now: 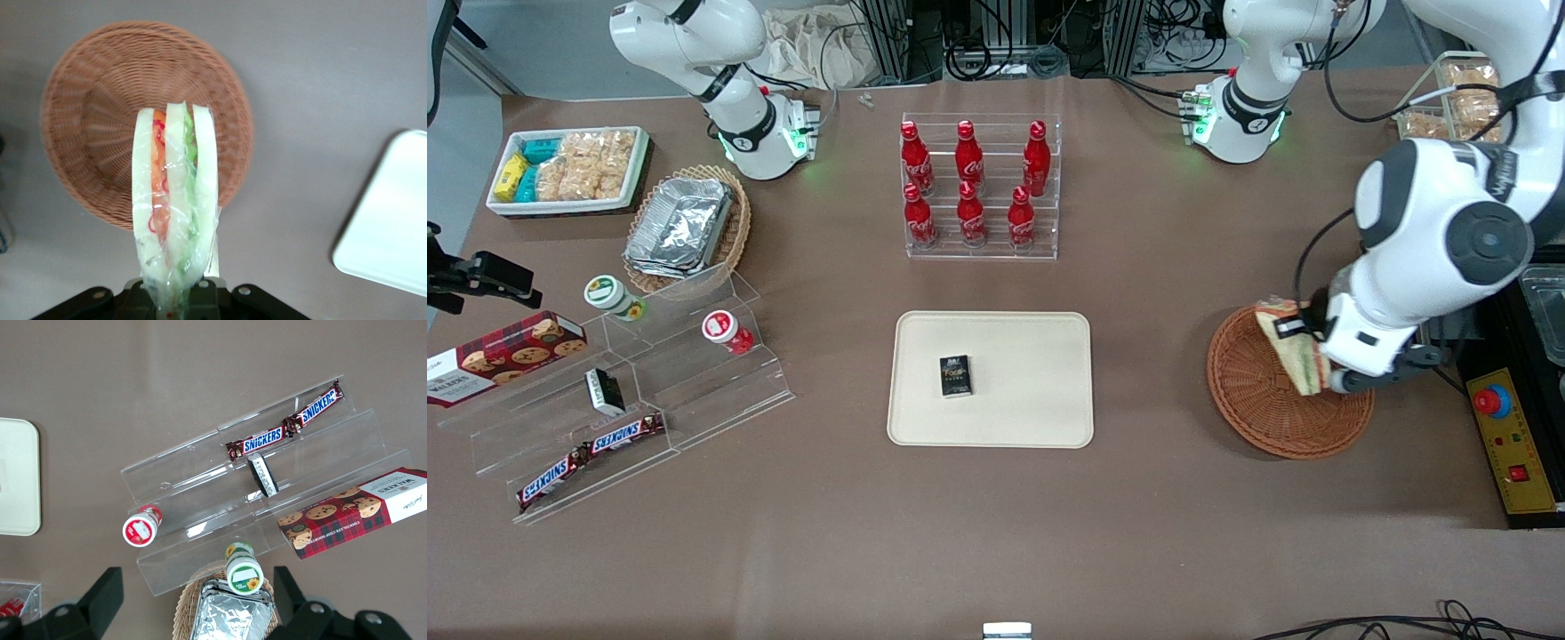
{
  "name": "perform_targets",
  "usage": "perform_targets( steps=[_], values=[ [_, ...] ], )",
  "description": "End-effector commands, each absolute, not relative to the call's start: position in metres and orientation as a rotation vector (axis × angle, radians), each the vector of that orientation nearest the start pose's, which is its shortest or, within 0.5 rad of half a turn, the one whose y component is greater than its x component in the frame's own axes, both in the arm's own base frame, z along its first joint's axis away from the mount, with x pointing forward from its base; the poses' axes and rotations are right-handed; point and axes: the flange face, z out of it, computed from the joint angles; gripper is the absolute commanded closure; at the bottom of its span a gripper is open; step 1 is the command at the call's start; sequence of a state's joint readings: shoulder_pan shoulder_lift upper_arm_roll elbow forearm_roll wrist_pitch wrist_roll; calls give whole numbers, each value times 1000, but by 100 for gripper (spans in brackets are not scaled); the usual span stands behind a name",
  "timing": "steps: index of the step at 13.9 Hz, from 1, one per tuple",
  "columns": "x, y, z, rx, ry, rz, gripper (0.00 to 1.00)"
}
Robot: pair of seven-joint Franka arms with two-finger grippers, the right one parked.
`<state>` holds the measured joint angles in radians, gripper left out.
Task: Place sandwich from basket to tray
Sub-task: 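Carry the held sandwich with the left gripper over the white tray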
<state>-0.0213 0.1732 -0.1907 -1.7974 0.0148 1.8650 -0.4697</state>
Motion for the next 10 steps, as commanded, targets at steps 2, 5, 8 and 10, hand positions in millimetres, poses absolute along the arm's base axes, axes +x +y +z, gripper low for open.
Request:
perform_targets(
  steps=[2,5,8,10],
  values=[
    [572,-187,455,-3131,-199,157,90],
    [559,-244,456,-3150,-118,155,90],
    [553,-290,452,-3168,-37,160,90],
    [553,-314,443,-3179,-41,163,90]
  ],
)
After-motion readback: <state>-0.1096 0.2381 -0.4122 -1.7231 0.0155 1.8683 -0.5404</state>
